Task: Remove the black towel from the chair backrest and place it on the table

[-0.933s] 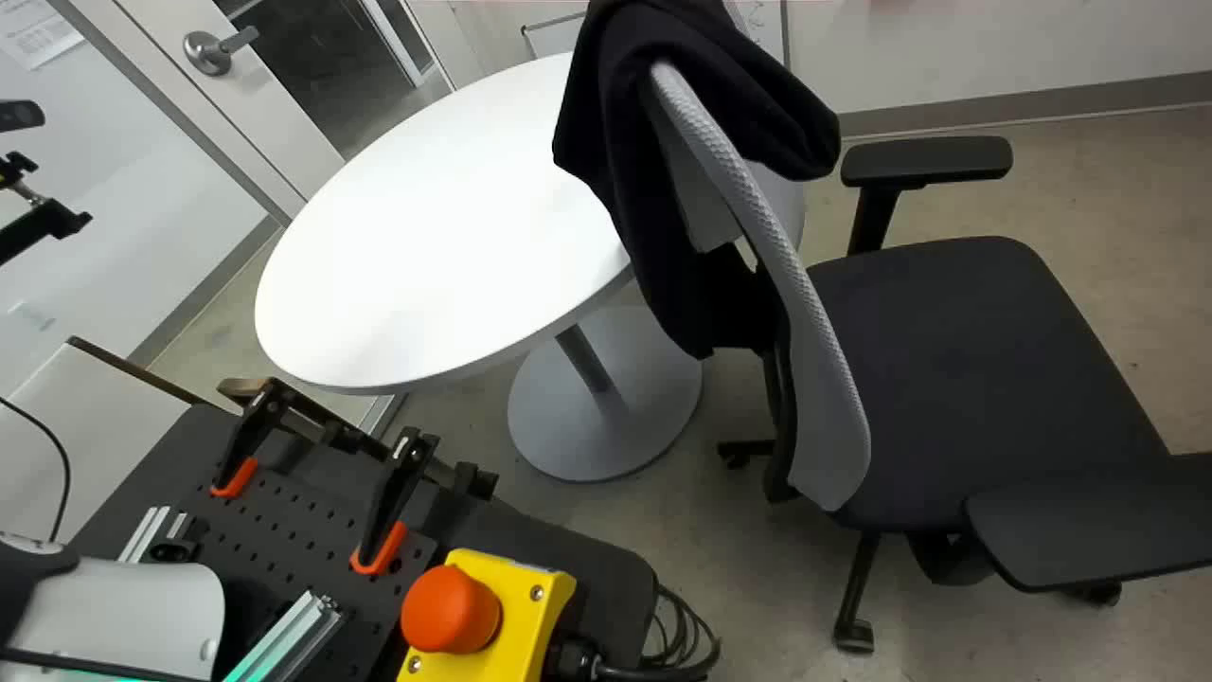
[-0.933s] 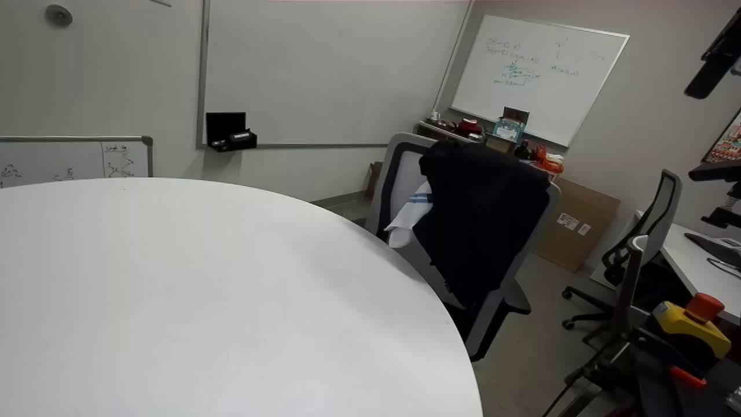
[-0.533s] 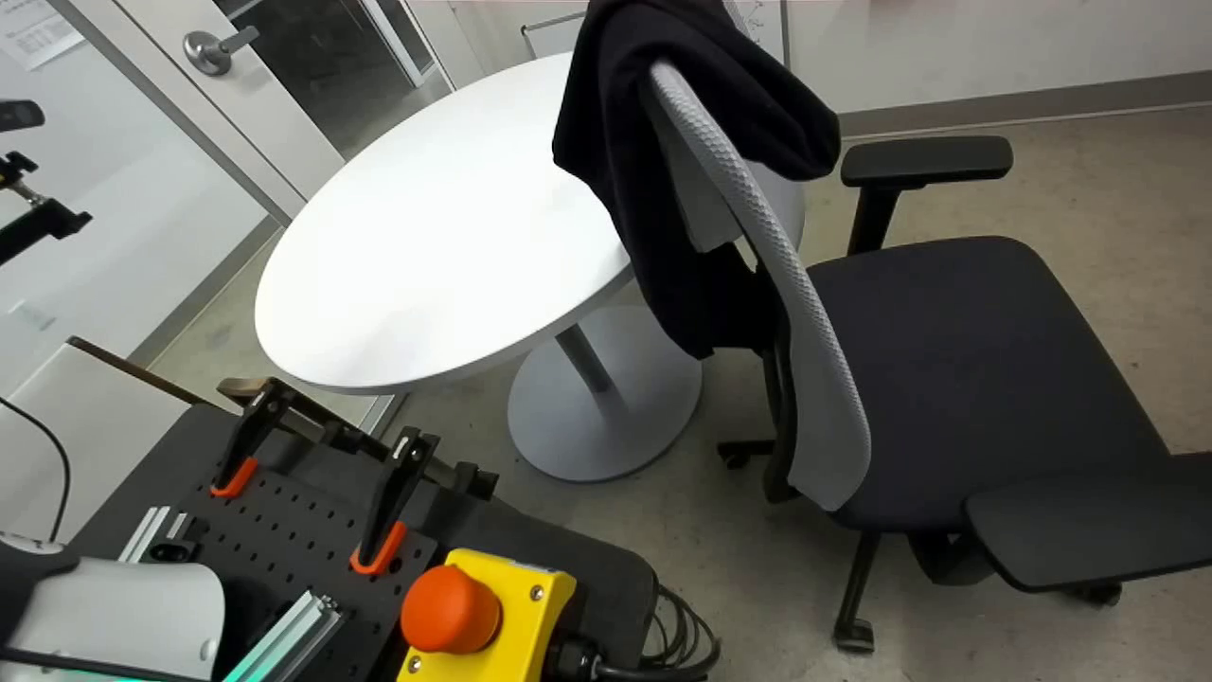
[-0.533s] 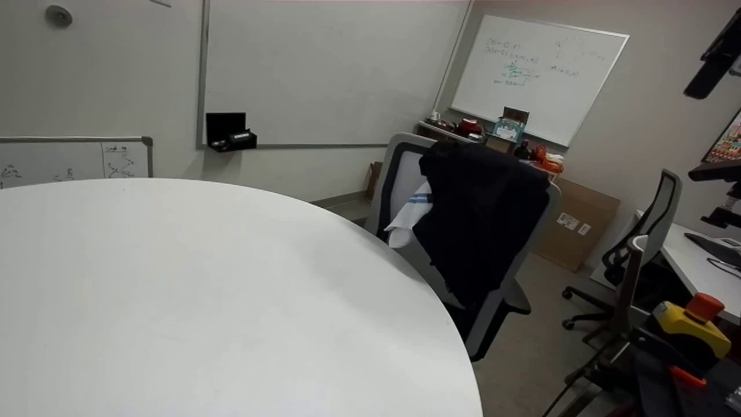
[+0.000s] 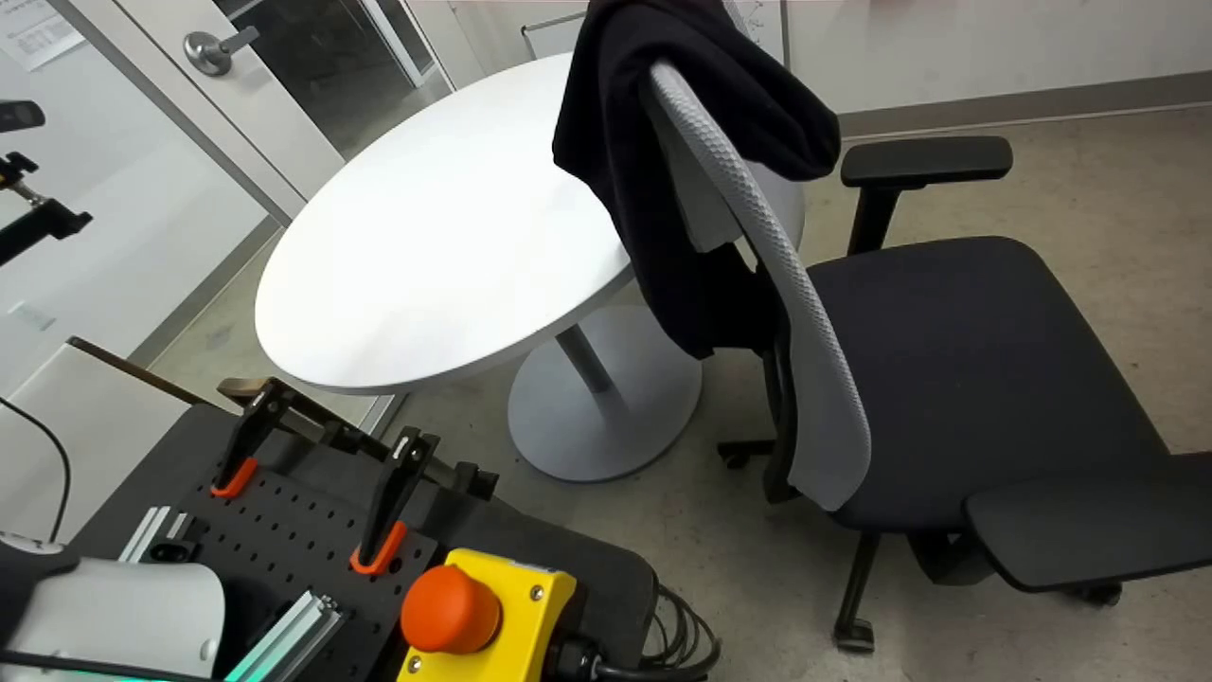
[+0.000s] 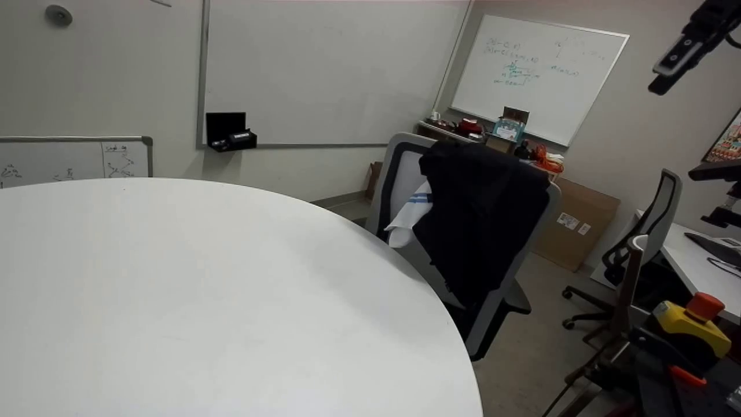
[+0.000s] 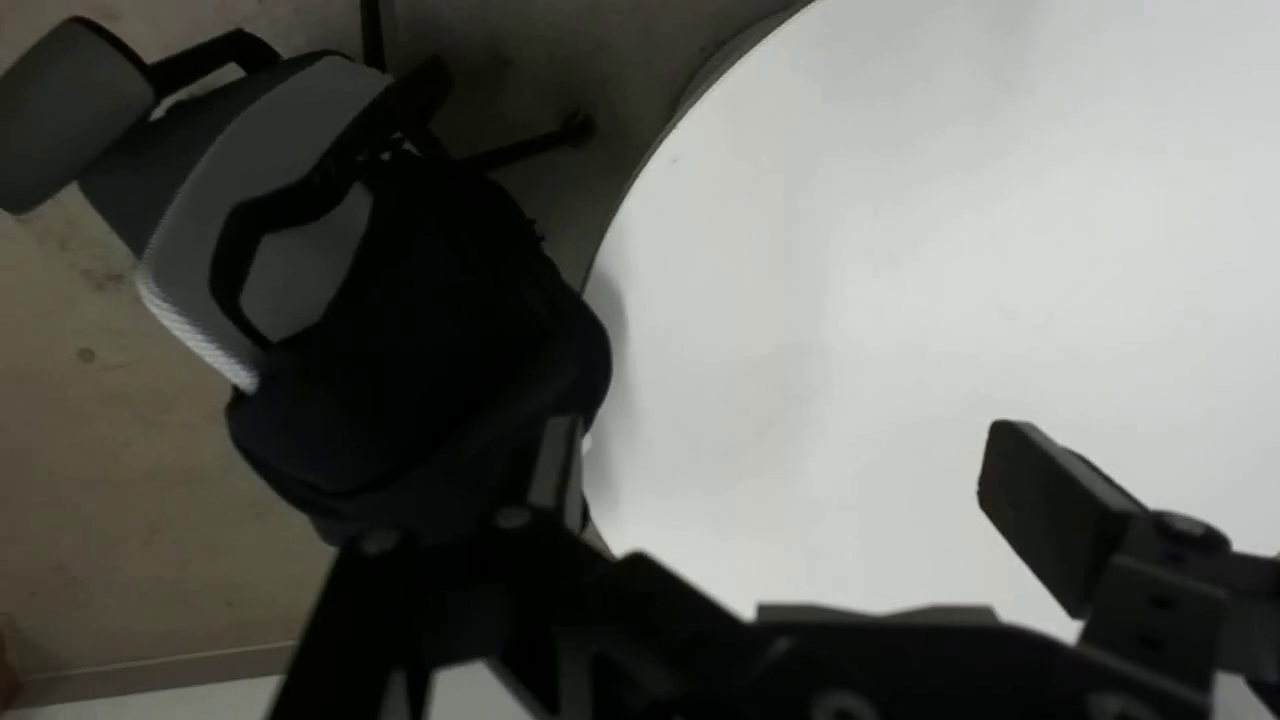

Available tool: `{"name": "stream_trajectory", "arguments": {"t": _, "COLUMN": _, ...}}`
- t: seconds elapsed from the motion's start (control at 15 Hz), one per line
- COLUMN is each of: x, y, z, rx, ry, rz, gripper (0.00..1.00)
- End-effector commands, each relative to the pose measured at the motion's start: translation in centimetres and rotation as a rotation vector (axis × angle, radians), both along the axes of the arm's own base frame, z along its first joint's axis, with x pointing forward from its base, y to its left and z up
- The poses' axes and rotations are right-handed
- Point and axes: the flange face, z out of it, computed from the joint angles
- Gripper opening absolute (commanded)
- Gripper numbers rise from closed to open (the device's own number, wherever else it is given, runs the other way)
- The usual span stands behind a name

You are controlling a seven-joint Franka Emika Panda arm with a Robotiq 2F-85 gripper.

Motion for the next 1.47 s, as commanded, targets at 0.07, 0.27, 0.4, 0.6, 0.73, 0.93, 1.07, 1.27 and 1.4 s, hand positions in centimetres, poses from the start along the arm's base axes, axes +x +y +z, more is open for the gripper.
{"name": "stream_trajectory", "arguments": {"t": 0.07, "x": 2.7, "y": -4.9, "z": -2.3, "rx": -0.054, "ry": -0.018, "rz": -0.224, "gripper": 1.00}}
{"name": "stream_trajectory", "arguments": {"t": 0.27, "x": 3.9, "y": -7.9, "z": -4.3, "rx": -0.079, "ry": 0.003, "rz": -0.353, "gripper": 1.00}}
{"name": "stream_trajectory", "arguments": {"t": 0.4, "x": 4.7, "y": -9.8, "z": -5.5, "rx": -0.092, "ry": 0.021, "rz": -0.434, "gripper": 1.00}}
{"name": "stream_trajectory", "arguments": {"t": 0.6, "x": 6.1, "y": -12.3, "z": -6.8, "rx": -0.105, "ry": 0.030, "rz": -0.558, "gripper": 1.00}}
{"name": "stream_trajectory", "arguments": {"t": 0.73, "x": 7.1, "y": -13.6, "z": -7.5, "rx": -0.115, "ry": 0.035, "rz": -0.633, "gripper": 1.00}}
{"name": "stream_trajectory", "arguments": {"t": 0.93, "x": 8.5, "y": -14.9, "z": -8.6, "rx": -0.126, "ry": 0.062, "rz": -0.714, "gripper": 1.00}}
{"name": "stream_trajectory", "arguments": {"t": 1.07, "x": 9.7, "y": -15.1, "z": -9.4, "rx": -0.124, "ry": 0.072, "rz": -0.728, "gripper": 1.00}}
{"name": "stream_trajectory", "arguments": {"t": 1.27, "x": 11.6, "y": -14.5, "z": -10.3, "rx": -0.112, "ry": 0.073, "rz": -0.726, "gripper": 1.00}}
{"name": "stream_trajectory", "arguments": {"t": 1.4, "x": 12.9, "y": -13.9, "z": -10.7, "rx": -0.111, "ry": 0.073, "rz": -0.719, "gripper": 1.00}}
